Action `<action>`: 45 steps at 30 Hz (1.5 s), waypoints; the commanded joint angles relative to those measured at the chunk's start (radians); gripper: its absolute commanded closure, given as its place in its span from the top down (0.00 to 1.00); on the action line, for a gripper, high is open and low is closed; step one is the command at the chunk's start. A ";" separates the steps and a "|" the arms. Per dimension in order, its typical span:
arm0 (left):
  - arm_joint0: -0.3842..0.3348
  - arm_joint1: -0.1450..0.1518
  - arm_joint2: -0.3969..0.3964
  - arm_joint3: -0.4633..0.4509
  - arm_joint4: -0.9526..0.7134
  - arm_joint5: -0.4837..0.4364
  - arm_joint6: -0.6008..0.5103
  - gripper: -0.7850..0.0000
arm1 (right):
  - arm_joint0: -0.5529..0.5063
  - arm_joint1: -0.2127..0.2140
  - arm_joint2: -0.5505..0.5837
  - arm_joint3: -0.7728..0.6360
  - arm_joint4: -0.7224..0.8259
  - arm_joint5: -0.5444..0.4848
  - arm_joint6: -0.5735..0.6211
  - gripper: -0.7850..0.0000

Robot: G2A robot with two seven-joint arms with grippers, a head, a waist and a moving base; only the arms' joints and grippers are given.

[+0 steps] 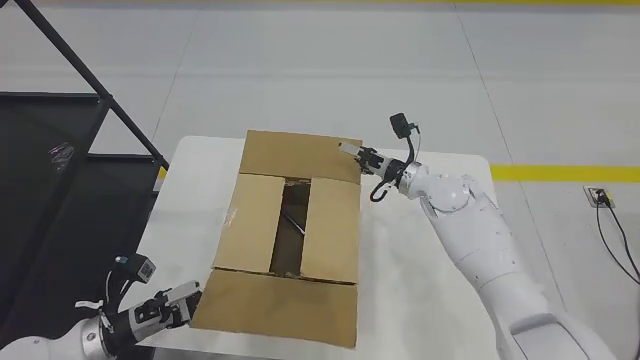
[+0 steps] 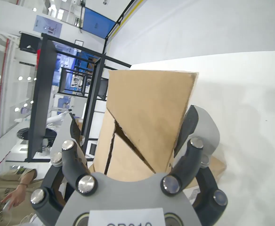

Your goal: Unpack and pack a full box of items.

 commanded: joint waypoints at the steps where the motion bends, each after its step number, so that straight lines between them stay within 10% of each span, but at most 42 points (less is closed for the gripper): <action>1: -0.001 -0.001 0.004 -0.015 -0.021 0.012 0.029 1.00 | 0.007 0.001 0.011 0.017 0.044 -0.049 0.057 1.00; 22: 0.008 -0.021 0.089 -0.142 -0.039 -0.010 0.463 1.00 | -0.062 0.068 0.102 -0.205 0.210 -0.197 0.422 1.00; 33: -0.022 -0.029 0.177 -0.156 0.090 -0.039 0.591 1.00 | -0.200 0.106 0.103 -0.540 0.147 0.072 0.483 1.00; 45: -0.075 -0.034 0.255 -0.127 0.209 -0.047 0.658 1.00 | -0.224 0.109 0.039 -0.593 0.101 0.359 0.437 1.00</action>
